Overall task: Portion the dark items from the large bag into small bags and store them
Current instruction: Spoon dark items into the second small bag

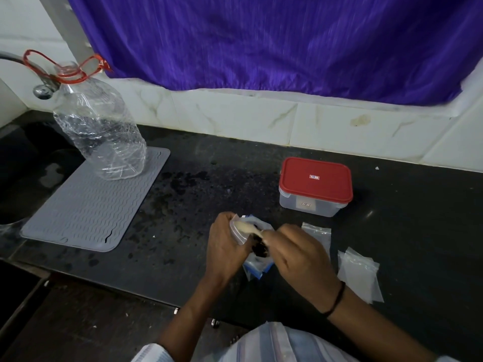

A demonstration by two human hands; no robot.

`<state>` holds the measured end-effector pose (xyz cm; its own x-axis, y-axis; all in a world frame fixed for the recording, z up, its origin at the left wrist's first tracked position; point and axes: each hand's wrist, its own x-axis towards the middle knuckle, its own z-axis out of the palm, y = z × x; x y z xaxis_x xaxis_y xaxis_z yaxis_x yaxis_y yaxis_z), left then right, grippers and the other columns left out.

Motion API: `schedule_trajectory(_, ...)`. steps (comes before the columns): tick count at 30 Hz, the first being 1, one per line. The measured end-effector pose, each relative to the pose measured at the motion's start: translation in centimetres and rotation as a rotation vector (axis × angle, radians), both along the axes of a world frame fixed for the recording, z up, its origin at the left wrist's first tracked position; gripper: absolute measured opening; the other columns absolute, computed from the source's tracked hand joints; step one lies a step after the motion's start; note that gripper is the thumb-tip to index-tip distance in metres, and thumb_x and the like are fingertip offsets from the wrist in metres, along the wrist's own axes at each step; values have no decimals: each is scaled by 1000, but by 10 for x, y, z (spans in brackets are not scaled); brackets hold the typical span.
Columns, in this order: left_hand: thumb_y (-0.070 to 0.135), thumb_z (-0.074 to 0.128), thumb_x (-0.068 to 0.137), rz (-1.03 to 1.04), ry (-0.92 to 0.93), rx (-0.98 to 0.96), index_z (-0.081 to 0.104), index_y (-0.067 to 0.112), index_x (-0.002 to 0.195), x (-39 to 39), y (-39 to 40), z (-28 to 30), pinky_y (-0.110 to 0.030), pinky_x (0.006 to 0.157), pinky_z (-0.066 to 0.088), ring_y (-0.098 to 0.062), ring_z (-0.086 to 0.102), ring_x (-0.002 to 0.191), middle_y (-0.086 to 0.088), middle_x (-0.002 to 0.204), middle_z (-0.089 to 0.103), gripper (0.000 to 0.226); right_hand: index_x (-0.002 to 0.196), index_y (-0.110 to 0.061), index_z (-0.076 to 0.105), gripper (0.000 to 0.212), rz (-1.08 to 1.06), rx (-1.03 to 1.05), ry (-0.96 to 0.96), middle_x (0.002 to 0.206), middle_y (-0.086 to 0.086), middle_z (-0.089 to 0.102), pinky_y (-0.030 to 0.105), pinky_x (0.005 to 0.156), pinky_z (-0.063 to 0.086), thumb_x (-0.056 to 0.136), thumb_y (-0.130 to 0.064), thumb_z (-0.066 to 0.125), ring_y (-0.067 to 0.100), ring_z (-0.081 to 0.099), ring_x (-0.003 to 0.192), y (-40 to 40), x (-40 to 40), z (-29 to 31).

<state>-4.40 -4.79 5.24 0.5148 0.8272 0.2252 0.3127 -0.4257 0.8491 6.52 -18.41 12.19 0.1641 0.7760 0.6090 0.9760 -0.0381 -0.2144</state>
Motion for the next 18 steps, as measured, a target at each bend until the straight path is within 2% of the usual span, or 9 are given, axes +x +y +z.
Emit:
schedule_trajectory(2,48,68,72,67,1,-62,50,27,99,-1,2,-1,-25,69,49,-9,59,84,7,91,59,39,99,-10,70,23,-80,21,126,79,1,58,26,57,45,100,-19,49,13,53,66,-4,6,-5)
schedule_trajectory(5,35,74,79,124,18,-204,50,25,102,-2,6,-2,-25,70,50,-7,61,85,4,95,62,36,95,-15,68,28,-192,-135,242,79,-2,59,32,55,49,98,-26,43,14,56,66,-3,19,-16)
schedule_trajectory(7,31,77,80,150,37,-412,49,25,106,0,9,-7,-34,78,56,-11,64,89,1,99,64,38,84,-18,64,22,-228,-283,215,74,-4,56,29,51,46,94,-27,46,14,56,63,-1,21,-26)
schedule_trajectory(9,36,78,72,150,4,-655,50,26,106,3,11,-13,-48,83,60,-20,68,94,-5,105,65,45,75,-20,58,14,-244,-396,162,71,-5,54,25,48,40,88,-22,58,13,54,59,2,20,-37)
schedule_trajectory(12,35,77,65,116,-73,-885,51,23,109,7,11,-20,-57,83,59,-28,70,100,-13,111,66,52,77,-21,60,11,-249,-547,118,74,-3,57,26,48,48,81,-20,70,13,57,60,4,17,-46)
schedule_trajectory(15,21,69,71,54,-180,-990,51,8,108,10,9,-21,-45,69,59,-25,67,83,-10,92,62,43,78,-20,62,12,-236,-593,104,75,-1,60,28,47,51,76,-18,74,15,59,60,5,13,-48)
schedule_trajectory(16,17,67,72,34,-223,-1018,51,12,102,12,7,-19,-41,66,57,-23,65,78,-9,87,59,34,81,-19,63,9,-237,-588,126,78,-1,61,27,51,51,80,-19,71,15,59,63,5,13,-49)
schedule_trajectory(18,11,62,75,25,-271,-1083,50,14,98,15,7,-20,-43,69,56,-26,62,79,-12,88,58,27,87,-19,61,7,-254,-554,239,83,-2,58,26,60,48,92,-22,59,14,58,71,5,15,-50)
